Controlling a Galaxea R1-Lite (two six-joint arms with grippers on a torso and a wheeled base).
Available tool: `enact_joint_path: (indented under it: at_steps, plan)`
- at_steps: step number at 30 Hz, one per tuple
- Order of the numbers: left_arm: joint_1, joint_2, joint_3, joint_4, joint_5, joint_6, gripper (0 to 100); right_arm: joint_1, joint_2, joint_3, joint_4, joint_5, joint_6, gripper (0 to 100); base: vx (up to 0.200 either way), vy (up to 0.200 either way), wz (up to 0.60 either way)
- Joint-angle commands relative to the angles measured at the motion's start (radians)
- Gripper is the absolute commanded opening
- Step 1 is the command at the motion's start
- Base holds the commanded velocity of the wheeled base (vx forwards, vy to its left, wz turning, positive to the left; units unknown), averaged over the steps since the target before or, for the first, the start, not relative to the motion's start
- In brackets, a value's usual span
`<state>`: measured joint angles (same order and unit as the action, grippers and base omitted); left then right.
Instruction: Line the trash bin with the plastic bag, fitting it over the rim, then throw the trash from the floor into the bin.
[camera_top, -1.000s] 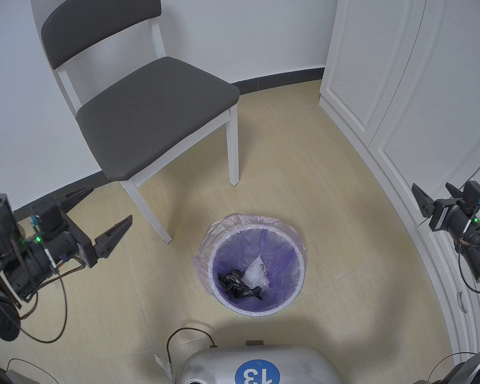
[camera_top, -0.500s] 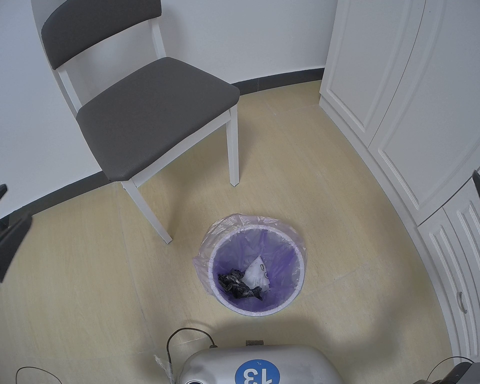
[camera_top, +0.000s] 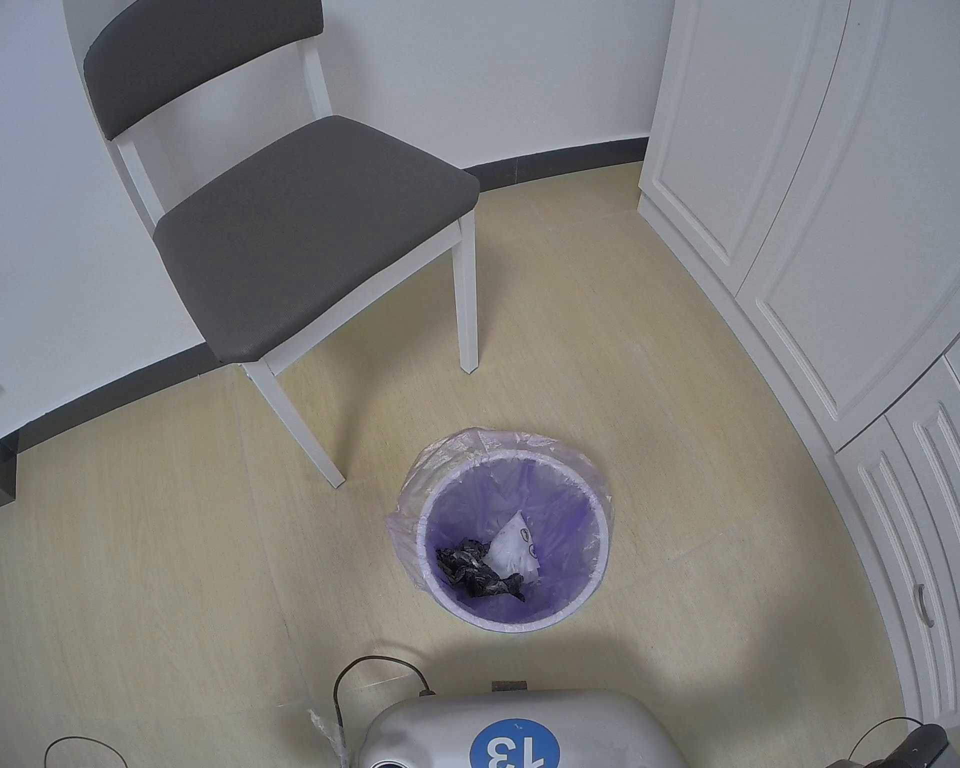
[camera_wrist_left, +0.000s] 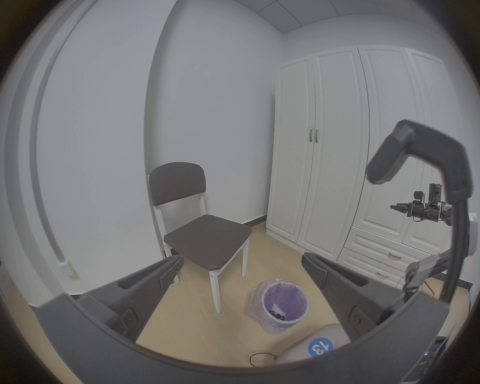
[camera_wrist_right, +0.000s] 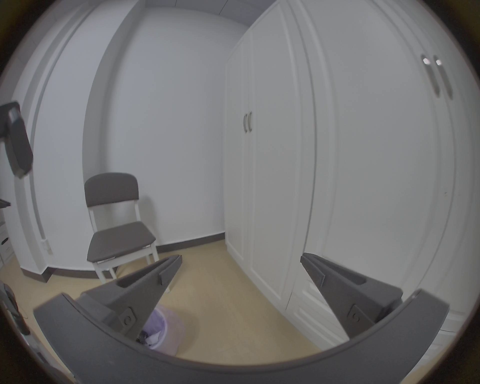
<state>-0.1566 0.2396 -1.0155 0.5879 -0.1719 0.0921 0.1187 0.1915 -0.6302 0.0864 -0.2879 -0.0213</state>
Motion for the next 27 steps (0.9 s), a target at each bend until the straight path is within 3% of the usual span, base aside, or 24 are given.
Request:
enact_joint_path:
  at_steps: [1,3,6,12,18,23,27]
  plan:
    - [0.000,-0.138,-0.268,0.222,0.048,-0.003,100,-0.097,-0.153,-0.141,0.187,0.049,0.004,100,0.000,0.000,0.00]
    - [0.009,-0.140,-0.310,0.263,0.054,0.001,100,-0.111,-0.188,-0.135,0.217,0.096,0.004,100,0.000,0.000,0.00]
    - [0.029,-0.140,-0.337,0.283,0.054,0.006,100,-0.114,-0.191,-0.131,0.222,0.098,0.017,100,0.000,0.000,0.00]
    - [0.170,-0.149,-0.408,0.369,0.028,0.009,100,-0.116,-0.191,-0.094,0.213,0.101,0.037,100,0.000,0.000,0.00]
    - [0.166,-0.218,-0.405,0.471,-0.011,0.012,100,-0.116,-0.191,-0.066,0.211,0.095,0.037,100,0.000,0.000,0.00]
    - [0.158,-0.238,-0.311,0.498,0.025,-0.009,100,-0.116,-0.191,-0.013,0.202,0.079,0.038,100,0.000,0.000,0.00]
    - [0.158,-0.238,-0.173,0.454,0.058,-0.025,100,-0.116,-0.191,0.136,0.104,0.090,0.029,100,0.000,0.000,0.00]
